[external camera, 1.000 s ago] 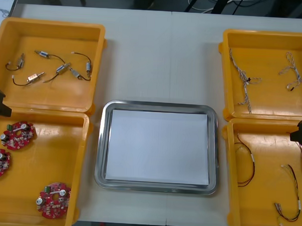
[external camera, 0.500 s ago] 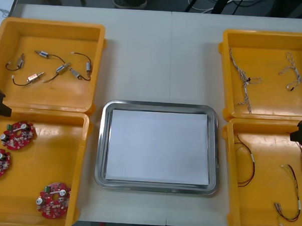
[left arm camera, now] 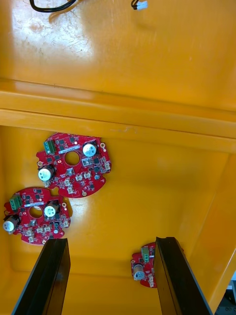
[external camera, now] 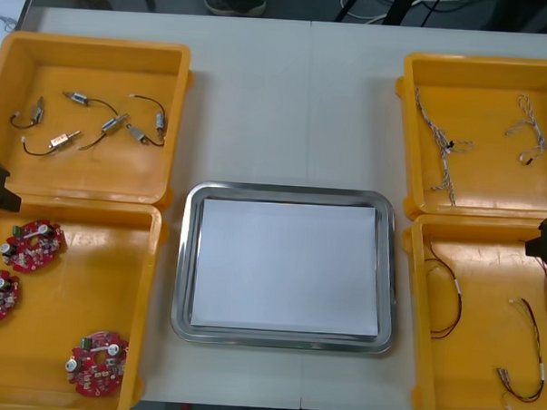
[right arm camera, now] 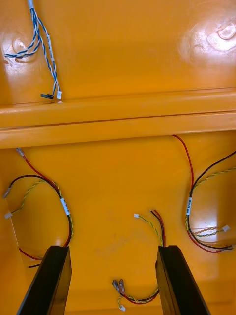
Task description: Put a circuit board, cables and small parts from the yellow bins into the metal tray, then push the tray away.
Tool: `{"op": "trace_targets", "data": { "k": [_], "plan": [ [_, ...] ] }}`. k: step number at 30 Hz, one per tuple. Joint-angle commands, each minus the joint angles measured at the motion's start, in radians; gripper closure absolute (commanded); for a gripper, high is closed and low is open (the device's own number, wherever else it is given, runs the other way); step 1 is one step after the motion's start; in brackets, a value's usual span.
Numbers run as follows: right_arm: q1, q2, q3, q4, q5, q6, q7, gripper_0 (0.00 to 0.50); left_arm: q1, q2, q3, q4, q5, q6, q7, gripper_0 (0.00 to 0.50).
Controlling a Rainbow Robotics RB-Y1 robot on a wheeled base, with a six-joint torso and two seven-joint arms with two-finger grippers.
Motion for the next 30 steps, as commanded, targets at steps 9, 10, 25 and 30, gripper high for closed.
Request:
{"op": "trace_targets", "data": {
  "k": [9,10,25,30],
  "plan": [
    [0.049,-0.056,-0.013,-0.013,0.012,0.003,0.029,0.000,0.054,0.002,0.000,0.000,-0.010,0.006,-0.015,0.000],
    [0.050,-0.056,-0.013,-0.013,0.015,0.003,0.030,0.000,0.050,0.009,-0.002,0.003,-0.012,0.006,-0.015,0.000],
    [0.148,-0.089,-0.109,-0.014,-0.163,-0.042,0.078,0.000,0.087,0.029,0.000,0.003,0.039,-0.028,-0.003,0.000],
    [0.216,-0.122,-0.129,-0.014,-0.194,-0.115,0.105,0.000,0.168,0.063,-0.006,-0.012,0.056,-0.139,-0.003,0.000]
  ]
}}
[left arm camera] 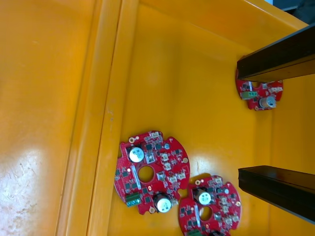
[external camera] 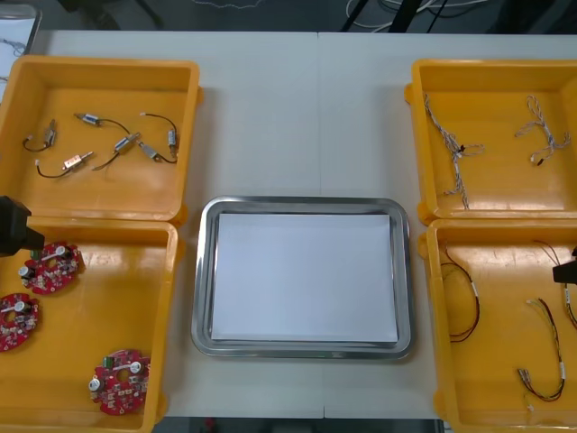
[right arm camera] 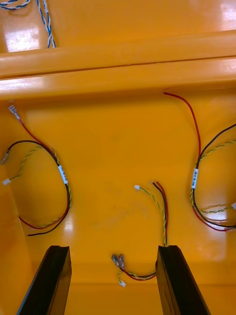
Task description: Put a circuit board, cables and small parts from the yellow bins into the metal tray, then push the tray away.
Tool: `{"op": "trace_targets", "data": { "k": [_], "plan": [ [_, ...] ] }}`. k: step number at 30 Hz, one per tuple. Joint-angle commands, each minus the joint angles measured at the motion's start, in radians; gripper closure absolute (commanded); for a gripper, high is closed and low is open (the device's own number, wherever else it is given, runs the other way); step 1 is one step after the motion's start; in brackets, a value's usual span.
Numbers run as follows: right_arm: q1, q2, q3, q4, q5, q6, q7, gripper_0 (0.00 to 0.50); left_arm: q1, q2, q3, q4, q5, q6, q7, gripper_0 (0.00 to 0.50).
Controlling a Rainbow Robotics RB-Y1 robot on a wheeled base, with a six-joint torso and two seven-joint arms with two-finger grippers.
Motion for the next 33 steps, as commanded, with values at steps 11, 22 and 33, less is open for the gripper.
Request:
{"op": "trace_targets", "data": {
  "k": [11,22,33],
  "plan": [
    [0.192,-0.100,-0.048,-0.015,0.035,-0.191,0.224,0.000,0.149,0.158,-0.132,-0.076,0.044,-0.223,0.170,0.000],
    [0.328,-0.103,0.031,0.013,0.073,-0.339,0.196,0.000,0.254,0.235,-0.224,-0.143,0.035,-0.420,0.356,0.000],
    [0.342,-0.111,0.087,0.134,-0.010,-0.446,0.215,0.000,0.307,0.309,-0.368,-0.157,0.001,-0.559,0.400,0.000]
  ]
}}
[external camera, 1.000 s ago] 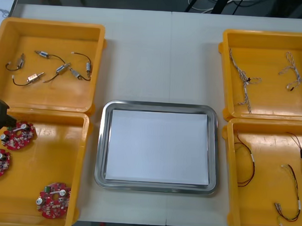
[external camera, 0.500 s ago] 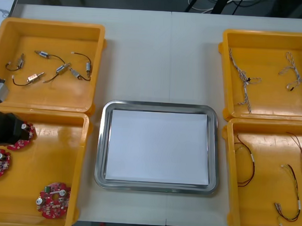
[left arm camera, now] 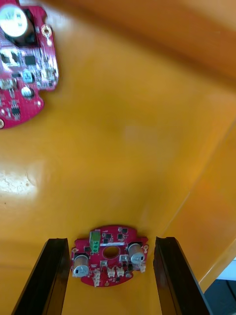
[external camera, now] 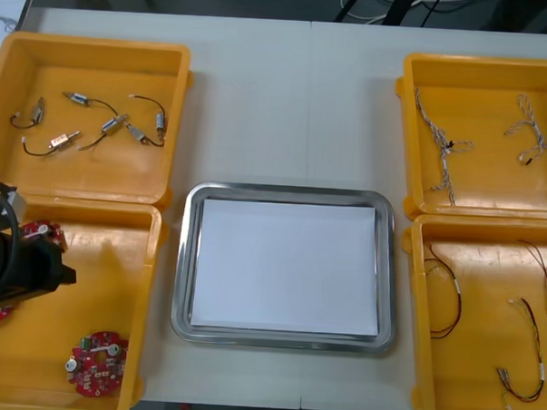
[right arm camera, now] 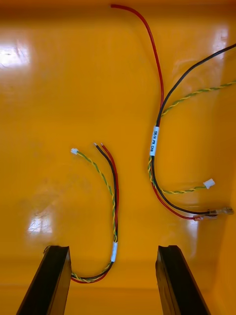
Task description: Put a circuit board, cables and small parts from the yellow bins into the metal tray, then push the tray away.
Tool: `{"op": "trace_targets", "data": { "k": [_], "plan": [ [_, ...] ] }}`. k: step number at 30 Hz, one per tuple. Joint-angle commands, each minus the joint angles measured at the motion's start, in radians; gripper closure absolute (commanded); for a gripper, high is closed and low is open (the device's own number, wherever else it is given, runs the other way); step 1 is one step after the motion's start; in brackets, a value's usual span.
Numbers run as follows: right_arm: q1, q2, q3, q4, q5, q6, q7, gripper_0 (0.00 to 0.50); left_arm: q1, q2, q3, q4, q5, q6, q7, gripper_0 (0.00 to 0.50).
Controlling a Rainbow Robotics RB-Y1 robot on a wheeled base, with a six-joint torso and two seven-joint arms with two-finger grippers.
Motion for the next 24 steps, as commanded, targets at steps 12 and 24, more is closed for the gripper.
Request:
{"op": "trace_targets", "data": {
  "k": [12,24],
  "plan": [
    [0.134,-0.085,0.111,0.028,0.017,-0.196,0.004,0.000,0.032,0.110,-0.281,-0.030,-0.202,-0.165,0.037,0.000],
    [0.138,-0.090,0.177,0.114,0.011,-0.291,-0.004,0.000,0.032,0.112,-0.391,-0.028,-0.300,-0.226,0.092,0.000]
  ]
}}
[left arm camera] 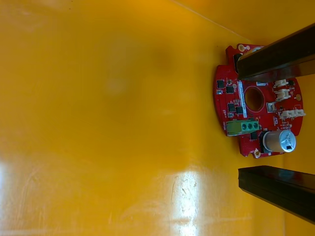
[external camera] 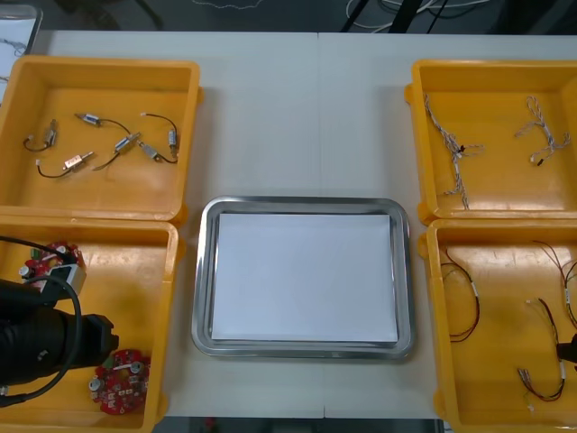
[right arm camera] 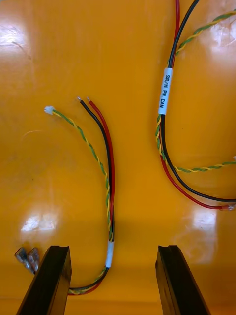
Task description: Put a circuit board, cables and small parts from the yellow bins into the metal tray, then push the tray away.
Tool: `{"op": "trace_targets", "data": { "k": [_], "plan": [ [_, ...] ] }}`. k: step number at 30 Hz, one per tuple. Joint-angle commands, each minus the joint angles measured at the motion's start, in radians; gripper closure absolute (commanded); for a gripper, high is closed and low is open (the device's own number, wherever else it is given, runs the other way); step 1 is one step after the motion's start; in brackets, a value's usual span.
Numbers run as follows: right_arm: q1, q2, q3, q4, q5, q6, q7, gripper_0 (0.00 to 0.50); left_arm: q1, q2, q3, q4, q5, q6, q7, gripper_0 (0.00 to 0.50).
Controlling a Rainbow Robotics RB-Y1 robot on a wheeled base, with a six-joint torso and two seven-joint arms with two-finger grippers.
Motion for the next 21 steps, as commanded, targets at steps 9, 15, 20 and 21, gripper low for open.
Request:
{"op": "trace_targets", "data": {
  "k": [9,15,20,21],
  "plan": [
    [0.016,-0.037,0.076,0.054,0.018,-0.055,-0.010,0.000,0.031,0.043,-0.108,-0.028,-0.120,-0.033,0.123,0.000],
    [0.018,-0.037,0.097,0.071,0.030,-0.096,-0.011,0.000,0.031,0.041,-0.142,-0.026,-0.171,-0.033,0.148,0.000],
    [0.021,-0.037,0.104,0.071,0.044,-0.096,-0.013,0.000,0.029,0.038,-0.159,-0.017,-0.195,-0.045,0.160,0.000],
    [0.022,-0.037,0.105,0.071,0.045,-0.096,-0.013,0.000,0.026,0.038,-0.163,-0.014,-0.198,-0.048,0.163,0.000]
  ]
}}
